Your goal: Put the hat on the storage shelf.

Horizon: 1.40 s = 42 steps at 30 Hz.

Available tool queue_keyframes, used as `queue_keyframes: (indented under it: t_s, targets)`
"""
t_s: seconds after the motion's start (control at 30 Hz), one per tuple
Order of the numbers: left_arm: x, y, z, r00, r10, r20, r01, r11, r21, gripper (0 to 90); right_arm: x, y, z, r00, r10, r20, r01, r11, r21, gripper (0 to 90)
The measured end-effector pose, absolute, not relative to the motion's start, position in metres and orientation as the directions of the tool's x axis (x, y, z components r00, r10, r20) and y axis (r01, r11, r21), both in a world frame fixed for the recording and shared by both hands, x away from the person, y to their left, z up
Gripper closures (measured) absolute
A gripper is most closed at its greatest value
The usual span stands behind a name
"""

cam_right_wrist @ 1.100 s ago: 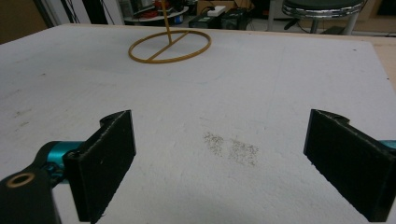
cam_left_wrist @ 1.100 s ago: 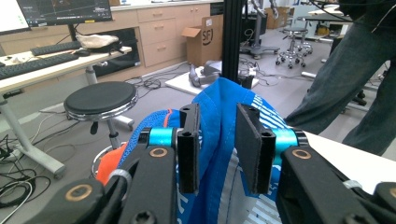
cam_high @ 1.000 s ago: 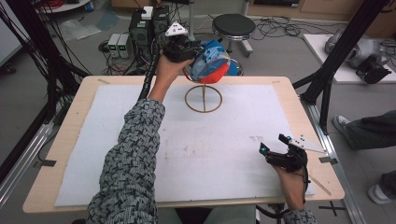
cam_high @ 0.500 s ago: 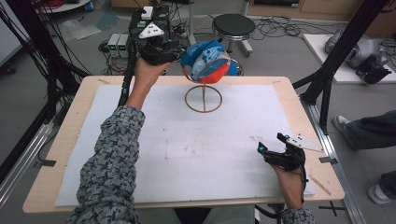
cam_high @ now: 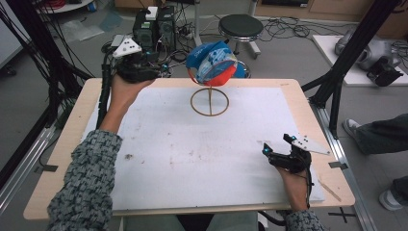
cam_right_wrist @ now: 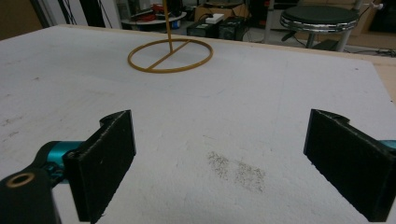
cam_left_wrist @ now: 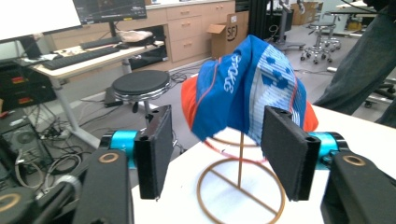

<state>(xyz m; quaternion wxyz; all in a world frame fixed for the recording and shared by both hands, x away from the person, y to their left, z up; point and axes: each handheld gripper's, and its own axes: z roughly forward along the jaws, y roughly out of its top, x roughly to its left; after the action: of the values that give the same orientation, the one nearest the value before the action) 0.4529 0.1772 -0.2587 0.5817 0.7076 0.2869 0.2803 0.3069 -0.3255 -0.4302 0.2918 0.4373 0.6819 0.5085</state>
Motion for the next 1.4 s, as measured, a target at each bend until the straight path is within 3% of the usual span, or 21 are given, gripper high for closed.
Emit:
queue_keyframes:
  t_s: [0.43, 0.6, 0.83, 1.4]
  targets:
    - [0.386, 0.212, -0.284, 0.640, 0.765, 0.075, 0.075, -0.159, 0.984, 30.0, 0.306, -0.325, -0.429, -0.433, 0.900, 0.045, 0.295, 0.094, 0.951, 8.1]
    - [0.355, 0.220, -0.309, 0.610, 0.788, 0.082, 0.063, -0.152, 0.986, 23.5, 0.306, -0.325, -0.429, -0.430, 0.902, 0.045, 0.297, 0.094, 0.950, 8.1]
    - [0.321, 0.234, -0.345, 0.557, 0.824, 0.106, 0.076, -0.178, 0.981, 22.4, 0.307, -0.324, -0.428, -0.429, 0.902, 0.044, 0.291, 0.092, 0.952, 8.1]
    - [0.300, 0.255, -0.373, 0.490, 0.868, 0.078, 0.090, -0.140, 0.986, 20.6, 0.306, -0.324, -0.428, -0.427, 0.903, 0.045, 0.291, 0.090, 0.952, 8.1]
